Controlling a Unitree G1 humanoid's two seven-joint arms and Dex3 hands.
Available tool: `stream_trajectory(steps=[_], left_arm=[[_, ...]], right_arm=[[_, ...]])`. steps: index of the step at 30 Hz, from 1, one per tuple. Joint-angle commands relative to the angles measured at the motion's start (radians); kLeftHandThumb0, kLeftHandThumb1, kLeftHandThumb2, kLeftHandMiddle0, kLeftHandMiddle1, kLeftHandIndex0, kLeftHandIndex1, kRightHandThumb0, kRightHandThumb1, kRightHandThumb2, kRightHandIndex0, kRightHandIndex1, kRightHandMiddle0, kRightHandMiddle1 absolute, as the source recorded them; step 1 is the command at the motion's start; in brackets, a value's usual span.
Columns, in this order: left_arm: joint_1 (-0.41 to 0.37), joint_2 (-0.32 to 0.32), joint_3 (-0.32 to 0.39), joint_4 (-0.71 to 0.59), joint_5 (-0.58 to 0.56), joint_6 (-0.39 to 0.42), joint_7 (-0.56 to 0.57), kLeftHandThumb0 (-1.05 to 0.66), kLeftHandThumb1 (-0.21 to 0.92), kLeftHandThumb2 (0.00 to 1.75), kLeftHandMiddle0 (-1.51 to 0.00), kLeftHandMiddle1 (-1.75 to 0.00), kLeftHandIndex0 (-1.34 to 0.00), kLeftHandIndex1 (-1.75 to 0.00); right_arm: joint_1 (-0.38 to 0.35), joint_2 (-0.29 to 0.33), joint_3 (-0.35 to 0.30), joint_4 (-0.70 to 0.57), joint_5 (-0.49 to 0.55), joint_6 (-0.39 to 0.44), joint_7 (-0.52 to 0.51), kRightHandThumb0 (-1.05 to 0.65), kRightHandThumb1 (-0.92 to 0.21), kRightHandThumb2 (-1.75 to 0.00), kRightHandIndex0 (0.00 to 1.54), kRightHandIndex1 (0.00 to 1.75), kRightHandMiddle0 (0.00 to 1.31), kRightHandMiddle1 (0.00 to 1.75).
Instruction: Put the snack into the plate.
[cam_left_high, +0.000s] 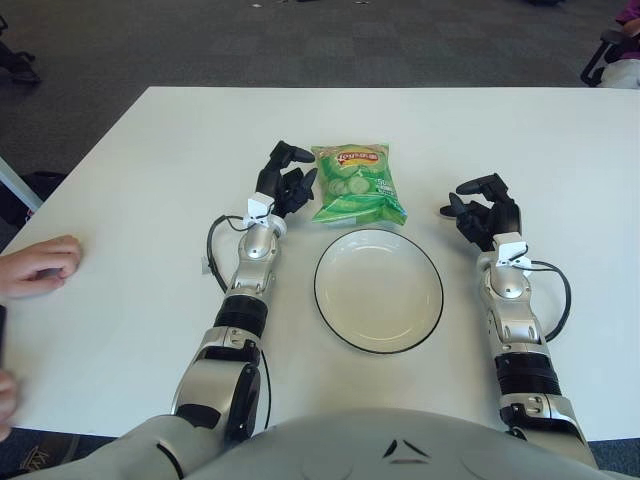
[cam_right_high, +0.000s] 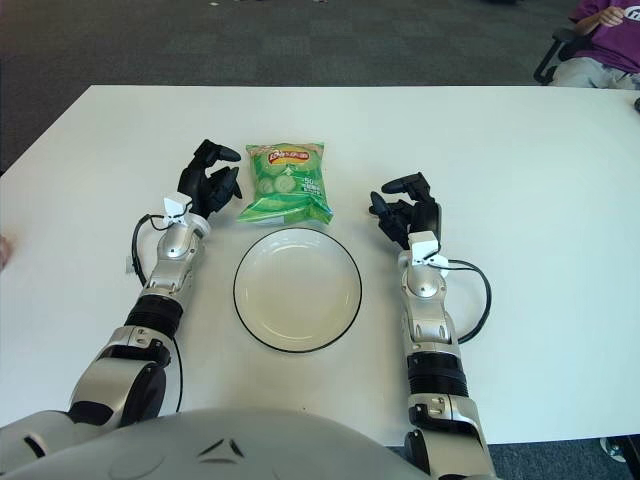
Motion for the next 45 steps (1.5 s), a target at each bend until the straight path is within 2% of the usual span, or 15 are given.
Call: stream_trajectory(steps=[1,34,44,45], left_arm=[[0.01,0.002,-0.003,-0.014,0.005,0.015,0.01,-0.36,0.92,0.27,-0.93,-1.75,-0.47,-1.47],[0.012,0.003,-0.011,-0.02,0.006,0.023,0.023,-0.36,0.92,0.27,-0.93,-1.75,-0.47,-1.46],[0.009,0.001,-0.016,-0.011,0.015,0.022,0.028,-0.36,0.92,0.27,-0.94,-1.75,-0.47,-1.46],[0.009,0.0,-0.017,-0.011,0.016,0.022,0.029,-0.36,0.92,0.27,-0.94,-1.75,-0.47,-1.46]], right_arm=[[-0.022,-0.012,-0.006,0.014,0.007,-0.019,0.007,-0.35,-0.92,-0.33,0.98,0.7,0.4,1.53],[-0.033,-0.013,-0.008,0.035,0.013,-0.044,0.019,-0.35,-0.92,-0.33,0.98,0.7,0.4,1.53],[-0.062,-0.015,0.019,0.09,-0.034,-0.186,-0.016,-0.35,-0.92,-0.35,0.95,0.68,0.38,1.54],[-0.067,-0.016,0.022,0.096,-0.041,-0.196,-0.02,-0.28,-0.92,-0.32,0.89,0.78,0.37,1.53]])
